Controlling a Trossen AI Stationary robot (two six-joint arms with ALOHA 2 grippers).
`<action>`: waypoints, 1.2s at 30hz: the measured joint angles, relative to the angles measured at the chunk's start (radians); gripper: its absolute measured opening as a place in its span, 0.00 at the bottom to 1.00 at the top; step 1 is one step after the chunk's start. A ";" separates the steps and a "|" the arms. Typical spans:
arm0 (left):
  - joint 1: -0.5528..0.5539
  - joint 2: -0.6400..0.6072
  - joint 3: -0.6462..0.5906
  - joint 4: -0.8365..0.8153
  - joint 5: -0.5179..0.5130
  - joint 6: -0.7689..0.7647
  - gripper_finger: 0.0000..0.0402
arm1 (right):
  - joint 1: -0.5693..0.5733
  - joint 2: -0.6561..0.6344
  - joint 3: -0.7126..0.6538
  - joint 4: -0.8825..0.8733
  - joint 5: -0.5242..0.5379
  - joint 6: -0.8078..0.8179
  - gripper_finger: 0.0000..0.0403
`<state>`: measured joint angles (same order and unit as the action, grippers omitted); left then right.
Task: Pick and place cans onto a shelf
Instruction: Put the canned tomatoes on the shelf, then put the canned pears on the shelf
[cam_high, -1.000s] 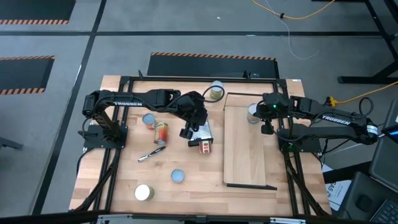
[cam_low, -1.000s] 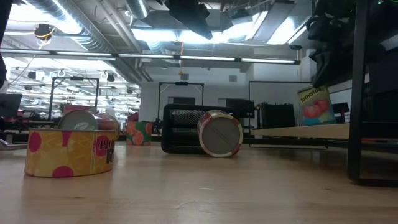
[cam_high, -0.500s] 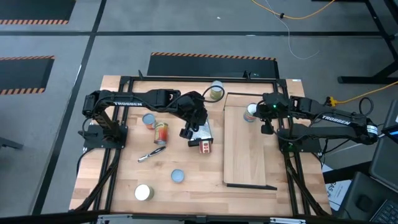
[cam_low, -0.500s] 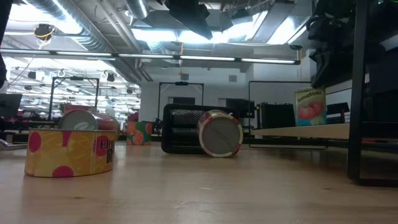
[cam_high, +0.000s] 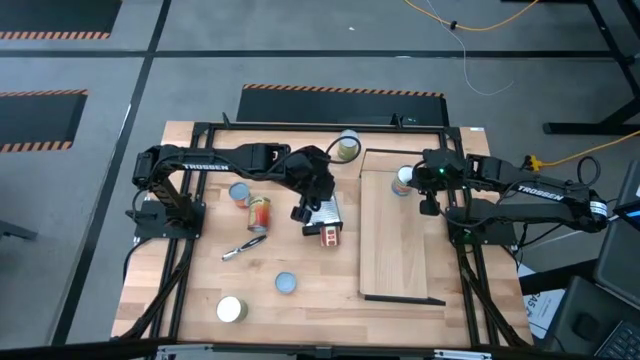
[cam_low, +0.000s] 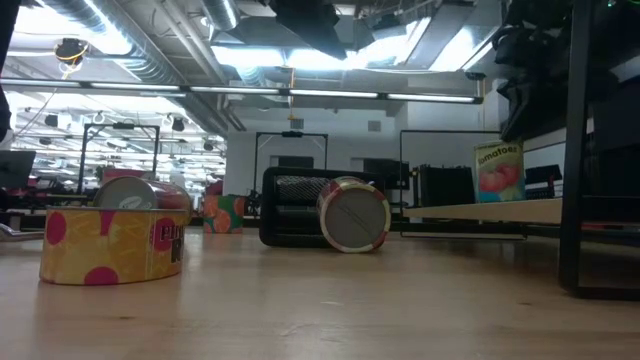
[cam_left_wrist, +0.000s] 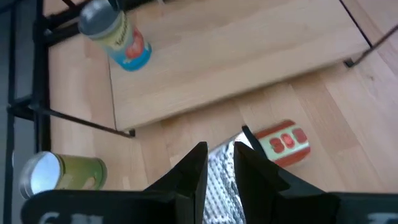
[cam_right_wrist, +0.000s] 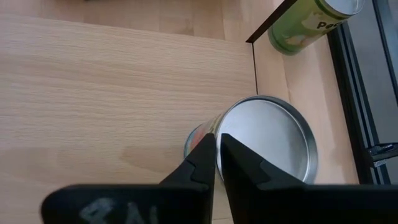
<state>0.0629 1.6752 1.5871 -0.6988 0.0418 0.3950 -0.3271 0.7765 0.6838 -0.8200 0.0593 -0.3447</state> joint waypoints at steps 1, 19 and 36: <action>0.000 0.000 0.000 0.012 0.000 0.000 0.18 | 0.000 0.000 0.000 0.000 0.000 0.000 0.08; 0.148 0.008 0.000 0.262 -0.055 0.048 0.18 | 0.000 0.000 0.169 -0.026 -0.095 0.031 0.07; 0.330 0.186 0.000 0.494 -0.013 0.084 0.26 | 0.003 0.003 0.169 0.021 -0.159 0.029 0.07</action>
<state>0.3928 1.8611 1.5871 -0.2047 0.0288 0.4794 -0.3237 0.7795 0.8532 -0.7990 -0.0994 -0.3153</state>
